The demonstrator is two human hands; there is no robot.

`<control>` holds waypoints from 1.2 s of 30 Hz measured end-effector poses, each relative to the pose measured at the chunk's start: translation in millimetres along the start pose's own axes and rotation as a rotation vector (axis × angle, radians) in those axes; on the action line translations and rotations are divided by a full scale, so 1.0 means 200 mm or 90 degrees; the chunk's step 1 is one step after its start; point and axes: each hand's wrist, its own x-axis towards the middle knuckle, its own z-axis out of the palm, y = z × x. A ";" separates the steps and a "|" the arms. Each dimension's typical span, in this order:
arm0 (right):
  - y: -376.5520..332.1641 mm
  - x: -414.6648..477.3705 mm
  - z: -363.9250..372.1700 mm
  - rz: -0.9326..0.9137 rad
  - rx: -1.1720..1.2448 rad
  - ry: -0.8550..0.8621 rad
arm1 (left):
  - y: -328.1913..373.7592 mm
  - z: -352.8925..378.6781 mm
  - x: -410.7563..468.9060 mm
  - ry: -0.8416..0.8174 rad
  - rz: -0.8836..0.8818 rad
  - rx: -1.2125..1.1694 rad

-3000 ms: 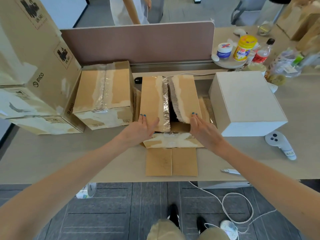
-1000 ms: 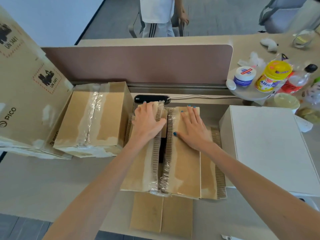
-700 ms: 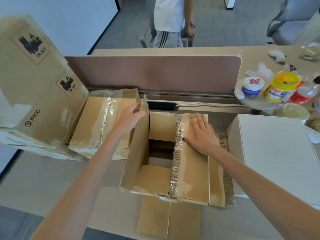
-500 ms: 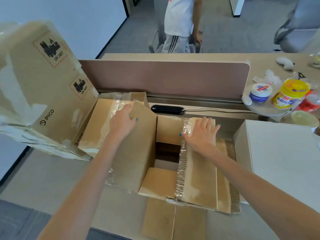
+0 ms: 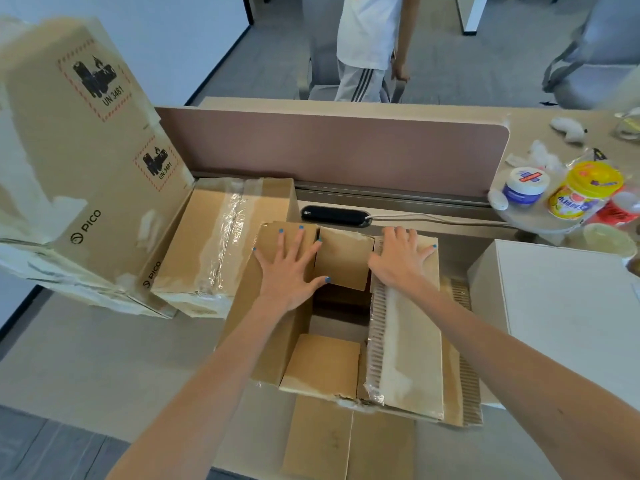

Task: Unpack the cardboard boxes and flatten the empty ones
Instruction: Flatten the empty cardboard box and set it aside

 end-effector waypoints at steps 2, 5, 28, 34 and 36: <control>0.01 0.00 -0.01 -0.012 0.022 -0.001 | 0.00 0.05 0.00 0.011 -0.010 0.001; 0.01 0.00 -0.08 -0.028 0.190 0.085 | 0.00 0.07 0.01 0.023 -0.020 -0.001; 0.36 -0.37 -0.12 -0.050 -0.306 -0.090 | -0.06 0.03 -0.06 -0.003 -0.038 0.007; 0.36 -0.39 0.04 -0.060 0.074 -0.167 | -0.07 0.02 -0.07 0.000 -0.033 -0.007; 0.37 -0.38 0.06 -0.057 0.151 -0.152 | -0.05 0.02 -0.07 0.005 -0.035 -0.012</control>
